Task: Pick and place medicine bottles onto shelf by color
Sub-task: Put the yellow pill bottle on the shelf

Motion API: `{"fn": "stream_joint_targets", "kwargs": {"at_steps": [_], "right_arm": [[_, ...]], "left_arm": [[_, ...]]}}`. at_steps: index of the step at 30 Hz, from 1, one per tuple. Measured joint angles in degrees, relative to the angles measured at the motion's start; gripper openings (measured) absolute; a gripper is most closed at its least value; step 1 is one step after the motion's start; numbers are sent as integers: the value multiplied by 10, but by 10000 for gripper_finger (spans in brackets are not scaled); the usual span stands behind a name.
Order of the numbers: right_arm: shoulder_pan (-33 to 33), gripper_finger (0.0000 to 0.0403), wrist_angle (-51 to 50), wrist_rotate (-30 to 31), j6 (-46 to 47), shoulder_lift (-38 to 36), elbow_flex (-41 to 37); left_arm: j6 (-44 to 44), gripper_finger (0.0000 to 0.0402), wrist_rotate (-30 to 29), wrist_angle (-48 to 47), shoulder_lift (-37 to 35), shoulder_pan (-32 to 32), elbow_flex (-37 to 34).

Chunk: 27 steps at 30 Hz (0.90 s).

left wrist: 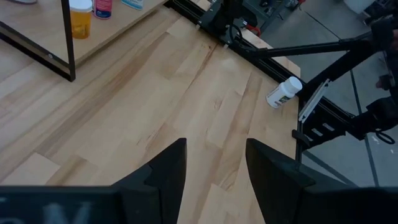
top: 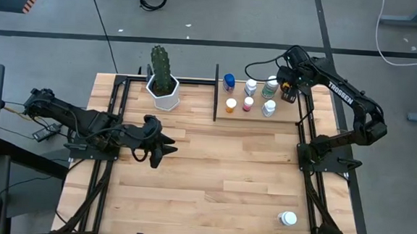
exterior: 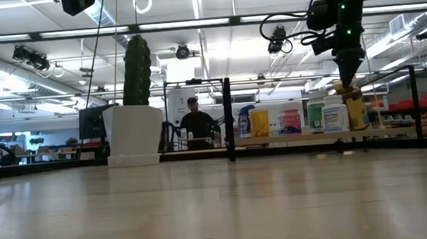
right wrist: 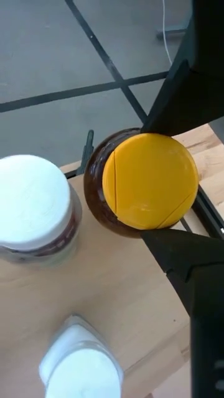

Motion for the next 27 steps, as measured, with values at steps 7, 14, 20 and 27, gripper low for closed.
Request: {"fn": "stream_joint_targets", "kwargs": {"at_steps": [7,14,20,27], "right_arm": [[0,276,7,4,6,0,0],[1,276,5,12,3,0,0],[8,276,12,38,8,0,0],[27,276,22,108,12,0,0]], "left_arm": [[0,172,0,0,0,0,0],[0,172,0,0,0,0,0],[0,173,0,0,0,0,0],[0,173,0,0,0,0,0]]}}
